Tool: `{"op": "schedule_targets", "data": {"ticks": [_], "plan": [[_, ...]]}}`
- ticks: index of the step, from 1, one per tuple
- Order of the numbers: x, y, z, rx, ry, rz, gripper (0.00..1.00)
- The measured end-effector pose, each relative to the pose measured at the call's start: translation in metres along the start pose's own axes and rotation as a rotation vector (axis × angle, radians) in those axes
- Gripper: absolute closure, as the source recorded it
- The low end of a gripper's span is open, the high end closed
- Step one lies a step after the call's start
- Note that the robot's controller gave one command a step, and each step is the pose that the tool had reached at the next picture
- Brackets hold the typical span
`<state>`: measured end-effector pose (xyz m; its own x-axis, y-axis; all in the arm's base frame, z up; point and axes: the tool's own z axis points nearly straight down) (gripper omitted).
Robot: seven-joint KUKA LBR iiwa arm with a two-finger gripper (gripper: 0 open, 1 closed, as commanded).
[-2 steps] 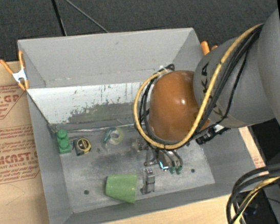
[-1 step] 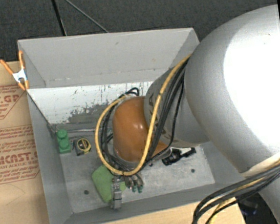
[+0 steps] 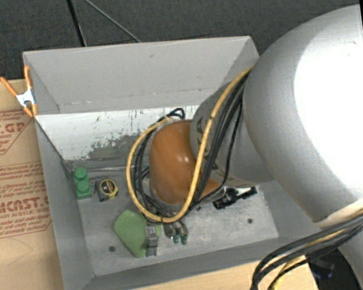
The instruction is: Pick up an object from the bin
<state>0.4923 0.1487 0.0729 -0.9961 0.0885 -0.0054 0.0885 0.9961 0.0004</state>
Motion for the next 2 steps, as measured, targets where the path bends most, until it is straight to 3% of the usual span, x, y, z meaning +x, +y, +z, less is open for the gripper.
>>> {"op": "schedule_targets", "data": {"ticks": [1, 2], "plan": [[-0.031, -0.014, -0.002, 0.001, -0.013, -0.390, 1.00], [-0.027, -0.026, -0.165, -0.002, -0.004, -0.415, 1.00]]}}
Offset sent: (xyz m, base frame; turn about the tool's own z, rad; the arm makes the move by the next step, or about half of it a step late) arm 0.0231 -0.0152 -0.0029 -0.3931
